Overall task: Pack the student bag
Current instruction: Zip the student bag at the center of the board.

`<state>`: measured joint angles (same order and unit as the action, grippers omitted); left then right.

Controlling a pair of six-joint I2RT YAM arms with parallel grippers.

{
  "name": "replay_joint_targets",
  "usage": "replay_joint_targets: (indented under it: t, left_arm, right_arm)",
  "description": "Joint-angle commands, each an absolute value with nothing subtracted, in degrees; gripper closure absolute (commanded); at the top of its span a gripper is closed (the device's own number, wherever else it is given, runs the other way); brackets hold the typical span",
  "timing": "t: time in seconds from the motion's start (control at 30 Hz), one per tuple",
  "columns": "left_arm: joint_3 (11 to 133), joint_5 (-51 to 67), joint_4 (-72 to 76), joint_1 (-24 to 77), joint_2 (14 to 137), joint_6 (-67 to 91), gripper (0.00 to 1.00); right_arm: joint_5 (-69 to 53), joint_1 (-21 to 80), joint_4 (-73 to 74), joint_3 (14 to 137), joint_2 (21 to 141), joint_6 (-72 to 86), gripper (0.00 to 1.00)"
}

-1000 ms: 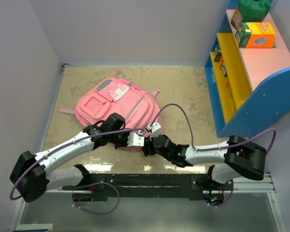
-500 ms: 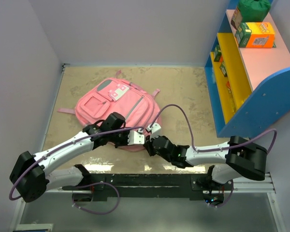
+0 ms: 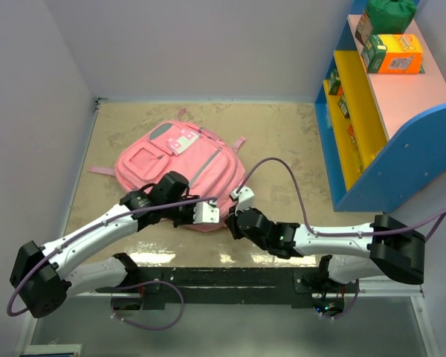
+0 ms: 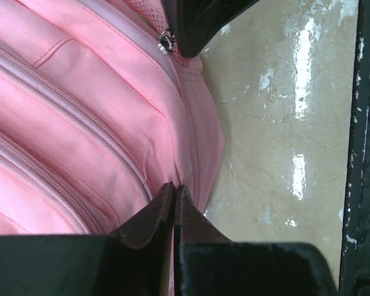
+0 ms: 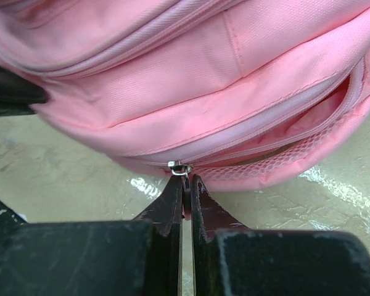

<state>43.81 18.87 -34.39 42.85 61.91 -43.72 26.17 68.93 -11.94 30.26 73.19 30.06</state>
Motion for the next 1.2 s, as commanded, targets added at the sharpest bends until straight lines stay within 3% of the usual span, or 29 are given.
replay_joint_targets:
  t: [0.0, 0.3, 0.6, 0.87, 1.17]
  left_arm:
    - [45.88, 16.17, -43.5, 42.36, 58.72, -47.9, 1.0]
    - [39.12, 10.2, -52.55, 42.28, 49.32, -55.1, 1.0]
    - [36.83, 1.6, -63.19, 42.1, 36.67, -65.91, 1.0]
    - [37.0, 0.17, -70.39, 42.19, 30.32, -71.1, 1.0]
    - [37.7, 0.09, -71.99, 42.19, 28.04, -75.85, 1.0]
  right_arm:
    - [30.85, 68.03, 0.95, 36.73, 77.42, 34.09, 1.0]
    - [31.73, 65.31, 6.33, 38.67, 72.95, 34.54, 1.0]
    - [32.86, 55.64, 8.52, 43.58, 76.2, 28.4, 1.0]
    - [30.76, 47.21, 3.09, 50.0, 86.98, 22.24, 1.0]
    - [33.83, 37.45, 2.45, 65.99, 104.04, 17.22, 1.0]
